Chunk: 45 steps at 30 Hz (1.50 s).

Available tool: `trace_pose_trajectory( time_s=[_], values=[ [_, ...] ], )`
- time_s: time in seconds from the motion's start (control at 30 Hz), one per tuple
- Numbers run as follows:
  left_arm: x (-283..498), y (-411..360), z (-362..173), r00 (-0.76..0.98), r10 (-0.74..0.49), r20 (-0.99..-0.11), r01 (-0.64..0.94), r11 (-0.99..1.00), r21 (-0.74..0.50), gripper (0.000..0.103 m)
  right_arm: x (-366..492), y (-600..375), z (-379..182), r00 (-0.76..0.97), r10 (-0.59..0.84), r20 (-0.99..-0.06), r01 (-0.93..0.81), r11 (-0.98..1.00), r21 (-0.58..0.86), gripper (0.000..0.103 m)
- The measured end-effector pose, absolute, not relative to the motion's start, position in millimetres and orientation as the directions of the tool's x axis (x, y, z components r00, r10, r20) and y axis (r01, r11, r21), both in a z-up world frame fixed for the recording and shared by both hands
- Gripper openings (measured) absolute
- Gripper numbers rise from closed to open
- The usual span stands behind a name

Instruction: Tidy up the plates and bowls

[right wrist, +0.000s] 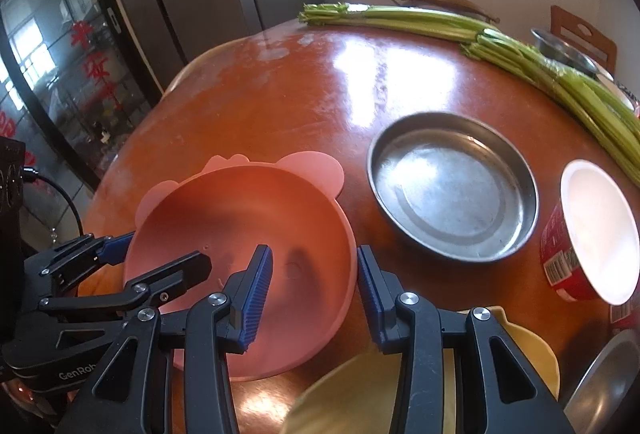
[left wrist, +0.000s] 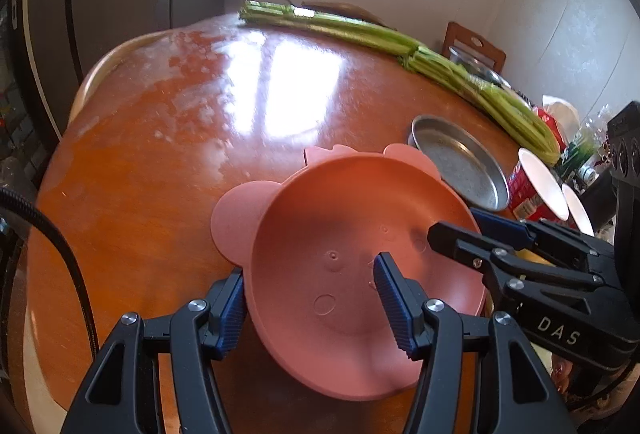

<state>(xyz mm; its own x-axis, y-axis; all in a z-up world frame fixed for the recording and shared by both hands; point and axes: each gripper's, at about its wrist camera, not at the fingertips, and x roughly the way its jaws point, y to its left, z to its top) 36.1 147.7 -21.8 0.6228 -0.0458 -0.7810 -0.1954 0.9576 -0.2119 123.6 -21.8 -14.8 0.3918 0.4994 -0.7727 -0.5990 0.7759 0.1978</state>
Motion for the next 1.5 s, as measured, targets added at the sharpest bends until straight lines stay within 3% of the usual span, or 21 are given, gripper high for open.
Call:
trace_pose_trajectory(
  time_s=[0.43, 1.5],
  values=[
    [54.8, 184.5, -2.5, 0.656, 0.024, -0.754, -0.233, 0.957, -0.172, 0.06, 132.8, 6.3, 2.6, 0.384, 0.552, -0.74, -0.601, 0.758, 0.254, 0.044],
    [103.7, 185.9, -36.0, 0.603, -0.001, -0.798, -0.191, 0.971, -0.146, 0.06, 145.9, 6.8, -23.9, 0.392, 0.476, -0.787, -0.548, 0.808, 0.216, 0.044]
  ],
)
